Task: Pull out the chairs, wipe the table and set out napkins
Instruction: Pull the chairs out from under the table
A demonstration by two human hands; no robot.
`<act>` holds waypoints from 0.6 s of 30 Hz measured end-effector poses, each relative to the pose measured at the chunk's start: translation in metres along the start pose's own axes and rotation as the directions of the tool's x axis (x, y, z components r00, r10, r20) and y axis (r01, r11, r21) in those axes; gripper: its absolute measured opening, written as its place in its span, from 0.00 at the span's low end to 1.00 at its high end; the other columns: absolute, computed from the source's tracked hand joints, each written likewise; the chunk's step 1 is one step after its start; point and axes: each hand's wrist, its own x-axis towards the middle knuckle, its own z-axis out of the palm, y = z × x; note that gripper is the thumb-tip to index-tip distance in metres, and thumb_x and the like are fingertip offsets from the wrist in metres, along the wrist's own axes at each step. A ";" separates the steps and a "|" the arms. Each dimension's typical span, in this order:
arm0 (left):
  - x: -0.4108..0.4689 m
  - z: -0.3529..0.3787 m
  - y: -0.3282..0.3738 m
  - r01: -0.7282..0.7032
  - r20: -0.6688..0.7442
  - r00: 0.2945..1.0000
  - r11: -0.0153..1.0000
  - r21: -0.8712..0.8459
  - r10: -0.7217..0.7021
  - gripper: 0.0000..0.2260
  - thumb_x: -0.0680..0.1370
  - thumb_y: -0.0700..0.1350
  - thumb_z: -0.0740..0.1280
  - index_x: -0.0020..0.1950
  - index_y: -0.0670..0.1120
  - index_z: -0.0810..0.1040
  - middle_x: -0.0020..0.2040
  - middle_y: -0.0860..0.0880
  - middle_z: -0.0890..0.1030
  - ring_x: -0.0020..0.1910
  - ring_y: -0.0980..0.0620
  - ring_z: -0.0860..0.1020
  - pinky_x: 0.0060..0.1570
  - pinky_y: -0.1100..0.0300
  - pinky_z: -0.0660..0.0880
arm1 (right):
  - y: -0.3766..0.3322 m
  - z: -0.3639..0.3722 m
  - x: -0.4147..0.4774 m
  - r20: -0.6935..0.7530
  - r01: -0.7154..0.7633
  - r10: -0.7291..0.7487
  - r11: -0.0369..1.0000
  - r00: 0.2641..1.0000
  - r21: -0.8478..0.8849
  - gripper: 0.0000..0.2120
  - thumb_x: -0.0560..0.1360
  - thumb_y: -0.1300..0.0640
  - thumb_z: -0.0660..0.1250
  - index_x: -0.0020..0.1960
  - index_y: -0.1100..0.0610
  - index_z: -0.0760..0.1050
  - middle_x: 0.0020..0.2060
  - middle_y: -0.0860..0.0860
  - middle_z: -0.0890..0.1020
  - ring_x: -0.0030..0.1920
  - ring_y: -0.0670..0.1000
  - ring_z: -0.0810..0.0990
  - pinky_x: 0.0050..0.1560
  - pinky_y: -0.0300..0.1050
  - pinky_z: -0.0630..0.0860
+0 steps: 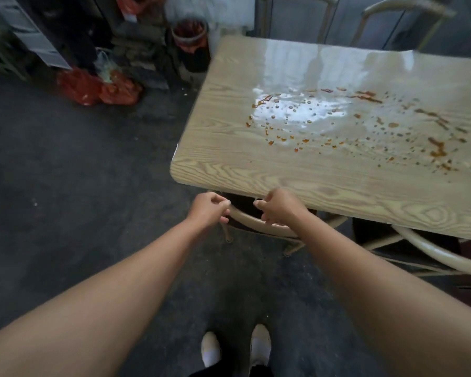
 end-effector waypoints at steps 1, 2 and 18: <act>0.000 -0.009 0.004 -0.023 -0.009 1.000 1.000 -0.017 0.023 0.09 0.79 0.37 0.64 0.56 0.32 0.77 0.46 0.36 0.81 0.36 0.47 0.80 0.38 0.59 0.81 | -0.012 0.000 -0.002 -0.003 0.019 -0.019 1.000 1.000 -0.015 0.19 0.78 0.44 0.63 0.47 0.60 0.81 0.43 0.54 0.86 0.47 0.56 0.84 0.55 0.53 0.79; 0.000 -0.019 0.008 -0.043 -0.019 0.999 0.999 -0.033 0.043 0.10 0.79 0.36 0.64 0.56 0.31 0.77 0.46 0.35 0.80 0.38 0.45 0.80 0.45 0.53 0.81 | -0.024 0.000 -0.004 -0.012 0.039 -0.039 0.999 0.999 -0.022 0.18 0.78 0.44 0.63 0.48 0.60 0.81 0.44 0.55 0.86 0.48 0.56 0.84 0.56 0.53 0.79; 0.088 -0.217 0.036 -0.304 0.142 0.948 0.942 0.141 0.285 0.05 0.78 0.41 0.66 0.51 0.42 0.79 0.44 0.44 0.85 0.41 0.46 0.85 0.48 0.54 0.80 | -0.216 0.046 0.046 -0.121 0.037 -0.014 0.982 0.993 0.186 0.11 0.77 0.47 0.66 0.52 0.53 0.79 0.42 0.49 0.86 0.46 0.50 0.84 0.54 0.49 0.79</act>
